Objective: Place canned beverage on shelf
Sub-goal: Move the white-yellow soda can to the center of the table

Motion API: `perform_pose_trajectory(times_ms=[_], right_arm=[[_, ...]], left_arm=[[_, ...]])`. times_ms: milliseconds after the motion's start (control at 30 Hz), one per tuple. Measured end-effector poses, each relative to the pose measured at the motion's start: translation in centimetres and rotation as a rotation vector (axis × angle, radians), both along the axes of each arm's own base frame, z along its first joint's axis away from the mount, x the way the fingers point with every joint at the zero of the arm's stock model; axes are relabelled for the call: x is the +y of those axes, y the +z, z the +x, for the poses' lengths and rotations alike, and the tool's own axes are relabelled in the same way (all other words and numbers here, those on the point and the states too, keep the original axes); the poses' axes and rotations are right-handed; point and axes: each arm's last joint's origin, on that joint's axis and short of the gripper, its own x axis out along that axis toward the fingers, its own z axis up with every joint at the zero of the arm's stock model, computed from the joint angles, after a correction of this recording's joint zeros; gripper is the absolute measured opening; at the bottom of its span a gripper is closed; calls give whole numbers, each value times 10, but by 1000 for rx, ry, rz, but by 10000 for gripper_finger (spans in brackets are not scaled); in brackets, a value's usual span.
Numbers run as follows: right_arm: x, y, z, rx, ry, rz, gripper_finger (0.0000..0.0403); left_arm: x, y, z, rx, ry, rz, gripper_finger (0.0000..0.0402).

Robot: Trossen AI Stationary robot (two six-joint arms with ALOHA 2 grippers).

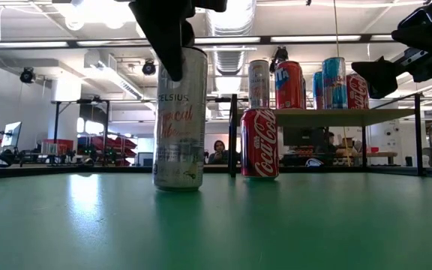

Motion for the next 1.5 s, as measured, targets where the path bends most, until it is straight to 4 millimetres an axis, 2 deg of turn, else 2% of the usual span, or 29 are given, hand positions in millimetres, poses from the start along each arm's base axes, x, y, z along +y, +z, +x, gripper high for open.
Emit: perform_pose_trajectory(times_ms=[367, 700, 900, 1067, 1167, 1500], right_arm=[[0, 0, 0, 0, 0, 0, 359], [0, 0, 0, 0, 0, 0, 359], [0, 0, 0, 0, 0, 0, 359], [0, 0, 0, 0, 0, 0, 359], [0, 0, 0, 0, 0, 0, 359], [0, 0, 0, 0, 0, 0, 359]], left_arm=[[0, 5, -1, -8, 197, -41, 257], [0, 4, -2, -18, 372, -70, 348], [2, 10, -5, -47, 638, -63, 395], [4, 21, -7, -96, 986, -128, 392], [3, 26, -8, -120, 1130, -169, 391], [-2, 28, -4, -149, 1329, -286, 391]])
